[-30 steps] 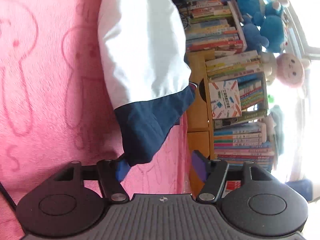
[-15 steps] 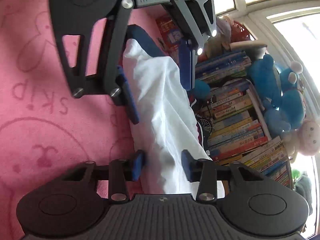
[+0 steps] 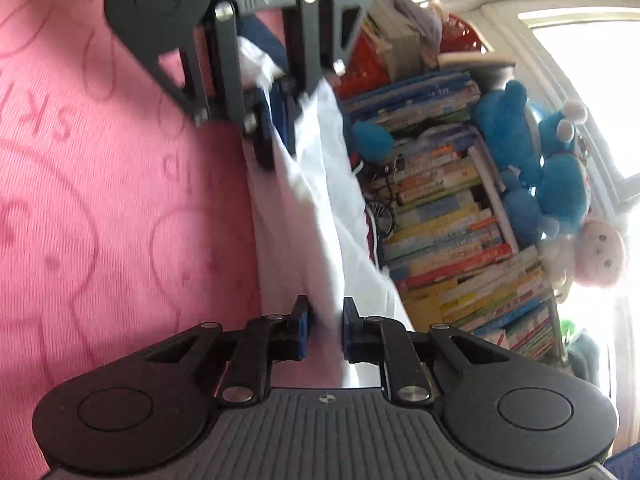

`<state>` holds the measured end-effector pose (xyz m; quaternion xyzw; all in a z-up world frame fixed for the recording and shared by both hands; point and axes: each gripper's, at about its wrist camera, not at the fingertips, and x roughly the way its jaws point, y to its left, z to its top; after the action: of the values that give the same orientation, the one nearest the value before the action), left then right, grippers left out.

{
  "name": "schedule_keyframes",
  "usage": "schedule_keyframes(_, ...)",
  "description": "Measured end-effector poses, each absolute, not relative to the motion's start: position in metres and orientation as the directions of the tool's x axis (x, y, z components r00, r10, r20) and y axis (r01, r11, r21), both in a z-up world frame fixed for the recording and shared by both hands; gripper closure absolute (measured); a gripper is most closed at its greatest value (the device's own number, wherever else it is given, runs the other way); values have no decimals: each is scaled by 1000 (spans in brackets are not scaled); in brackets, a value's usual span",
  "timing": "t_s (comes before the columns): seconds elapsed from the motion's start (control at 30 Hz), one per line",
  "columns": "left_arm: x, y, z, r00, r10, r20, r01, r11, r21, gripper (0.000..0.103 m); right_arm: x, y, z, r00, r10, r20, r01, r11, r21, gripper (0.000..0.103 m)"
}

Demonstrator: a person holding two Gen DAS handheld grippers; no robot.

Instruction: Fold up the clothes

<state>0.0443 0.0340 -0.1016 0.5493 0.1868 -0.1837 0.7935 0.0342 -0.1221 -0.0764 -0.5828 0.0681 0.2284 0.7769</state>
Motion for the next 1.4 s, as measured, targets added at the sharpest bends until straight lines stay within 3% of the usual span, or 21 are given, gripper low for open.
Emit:
schedule_keyframes(0.13,32,59,-104,874,-76,-480,470,386,794,96,48,-208,-99,919,50,-390,-392,208,-896,93)
schedule_keyframes(0.33,28,76,-98,871,-22,-491,459,389,798,94,44,-227,-103,914,12,-405,-394,254,-883,93)
schedule_keyframes(0.63,30,136,-96,839,229,-493,369,427,826,95,36,-226,-104,914,1,-406,-393,257,-883,92)
schedule_keyframes(0.73,29,147,-85,811,291,-507,337,476,812,91,35,-226,-105,915,-1,-403,-389,261,-884,91)
schedule_keyframes(0.83,6,132,-57,852,172,-495,333,553,764,84,34,-226,-105,914,1,-405,-391,266,-881,91)
schedule_keyframes(0.9,-10,101,-48,882,68,-467,365,530,766,63,35,-226,-104,910,2,-415,-399,274,-875,91)
schedule_keyframes(0.97,-24,57,-47,882,-70,-466,441,469,765,53,37,-226,-102,905,3,-424,-408,284,-868,91)
schedule_keyframes(1.1,-20,-24,-61,831,-266,-489,556,393,732,50,37,-227,-102,904,7,-427,-409,301,-861,90)
schedule_keyframes(1.23,17,-70,-80,819,-286,-497,573,364,734,54,37,-229,-101,903,15,-429,-409,329,-851,90)
schedule_keyframes(1.3,35,-67,-84,825,-235,-513,565,362,742,81,37,-231,-100,903,19,-429,-410,341,-846,90)
schedule_keyframes(1.4,42,-38,-85,827,-164,-537,559,328,761,84,36,-233,-101,905,32,-424,-407,351,-843,90)
